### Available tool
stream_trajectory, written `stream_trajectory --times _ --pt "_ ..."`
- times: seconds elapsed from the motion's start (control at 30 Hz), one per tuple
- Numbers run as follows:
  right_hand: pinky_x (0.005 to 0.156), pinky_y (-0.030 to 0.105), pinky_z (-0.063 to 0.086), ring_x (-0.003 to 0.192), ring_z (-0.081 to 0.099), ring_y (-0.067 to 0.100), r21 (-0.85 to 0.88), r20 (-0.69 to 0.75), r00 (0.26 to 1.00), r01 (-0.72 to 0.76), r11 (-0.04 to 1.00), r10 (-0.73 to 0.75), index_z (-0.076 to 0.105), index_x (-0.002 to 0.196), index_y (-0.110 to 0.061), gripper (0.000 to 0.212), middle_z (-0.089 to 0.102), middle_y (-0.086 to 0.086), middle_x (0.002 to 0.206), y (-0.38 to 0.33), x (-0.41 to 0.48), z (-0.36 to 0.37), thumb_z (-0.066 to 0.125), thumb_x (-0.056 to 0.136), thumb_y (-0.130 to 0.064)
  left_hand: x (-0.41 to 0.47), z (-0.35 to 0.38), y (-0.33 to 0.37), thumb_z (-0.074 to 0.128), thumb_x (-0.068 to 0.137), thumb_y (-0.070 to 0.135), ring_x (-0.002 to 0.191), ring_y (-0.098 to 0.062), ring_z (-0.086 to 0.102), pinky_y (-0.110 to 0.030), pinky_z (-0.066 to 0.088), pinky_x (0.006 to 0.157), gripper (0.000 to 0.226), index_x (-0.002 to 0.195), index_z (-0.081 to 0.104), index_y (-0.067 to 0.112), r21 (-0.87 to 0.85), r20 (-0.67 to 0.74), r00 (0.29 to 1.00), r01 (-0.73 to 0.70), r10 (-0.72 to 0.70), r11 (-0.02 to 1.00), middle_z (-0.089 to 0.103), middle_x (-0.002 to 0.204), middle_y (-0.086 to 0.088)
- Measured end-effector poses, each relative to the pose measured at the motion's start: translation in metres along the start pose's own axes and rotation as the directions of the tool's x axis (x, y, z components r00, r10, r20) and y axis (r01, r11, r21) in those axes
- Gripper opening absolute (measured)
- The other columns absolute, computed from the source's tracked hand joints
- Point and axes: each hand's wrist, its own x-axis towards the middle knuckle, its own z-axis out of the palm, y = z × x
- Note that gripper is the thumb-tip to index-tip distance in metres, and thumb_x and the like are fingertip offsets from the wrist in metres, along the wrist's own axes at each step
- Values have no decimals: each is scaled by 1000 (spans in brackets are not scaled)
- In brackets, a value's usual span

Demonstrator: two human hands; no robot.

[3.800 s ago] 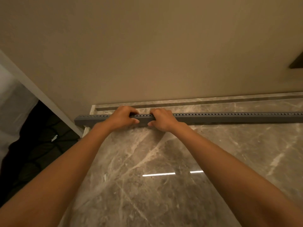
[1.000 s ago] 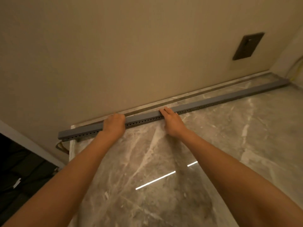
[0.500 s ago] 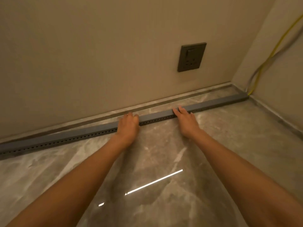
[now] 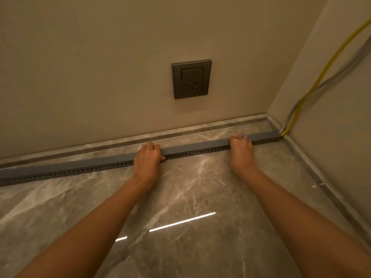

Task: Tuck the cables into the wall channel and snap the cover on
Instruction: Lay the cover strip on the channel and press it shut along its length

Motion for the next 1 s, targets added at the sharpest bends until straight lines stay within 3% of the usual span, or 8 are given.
stream_trajectory --times 0.13,0.37,0.5,0.63,0.7,0.8,0.9,1.0 --pt "106 40 35 124 43 34 7 -35 998 50 999 -50 48 126 -1 37 52 19 131 4 12 2 42 91 8 9 4 1 57 91 14 100 -40 55 -44 46 78 22 100 60 -5 11 -39 999 -6 6 1000 60 106 -25" --pt "105 37 38 123 46 33 4 38 995 92 996 -92 48 127 0 38 52 18 131 0 33 -10 44 90 9 24 7 -4 71 79 4 84 -41 60 -45 51 65 13 82 68 -9 -16 -108 992 -60 58 998 65 85 -27" --pt "108 38 37 126 42 34 -42 54 992 116 992 -114 41 133 0 47 47 19 135 -2 41 -9 52 88 8 27 7 -4 81 67 2 65 -38 63 -38 51 51 14 69 70 -6 30 -104 992 -69 71 997 66 69 -21" --pt "104 39 40 123 46 35 -83 91 980 183 980 -175 47 127 2 39 51 21 131 0 51 -14 51 89 6 31 11 -2 85 60 -2 55 -33 63 -29 49 46 17 62 68 -5 57 -148 987 -56 64 997 67 63 -18" --pt "103 38 41 123 48 35 -96 91 970 233 968 -225 49 125 3 35 53 22 129 4 57 -17 47 90 8 33 13 1 83 63 -3 59 -34 63 -27 41 45 17 63 66 -5 38 -140 990 -11 16 999 66 66 -18" --pt "102 37 42 124 46 34 -120 108 950 304 945 -292 45 128 5 37 49 21 132 13 59 -19 45 91 7 35 16 3 72 75 -4 73 -37 61 -28 33 56 9 73 64 -7 -58 -152 985 71 -79 996 65 79 -21" --pt "101 38 43 123 47 34 -139 122 935 347 927 -332 46 127 5 36 51 21 131 14 60 -21 45 91 7 34 17 9 75 71 -8 68 -37 62 -32 42 49 11 71 64 -7 5 -134 987 86 -84 996 64 76 -22" --pt "98 38 45 120 51 34 -144 125 931 359 922 -343 52 121 3 30 55 20 126 12 64 -22 43 92 7 39 12 17 60 82 -9 82 -38 58 -42 46 63 3 83 63 -8 77 -131 989 80 -70 994 60 90 -25"
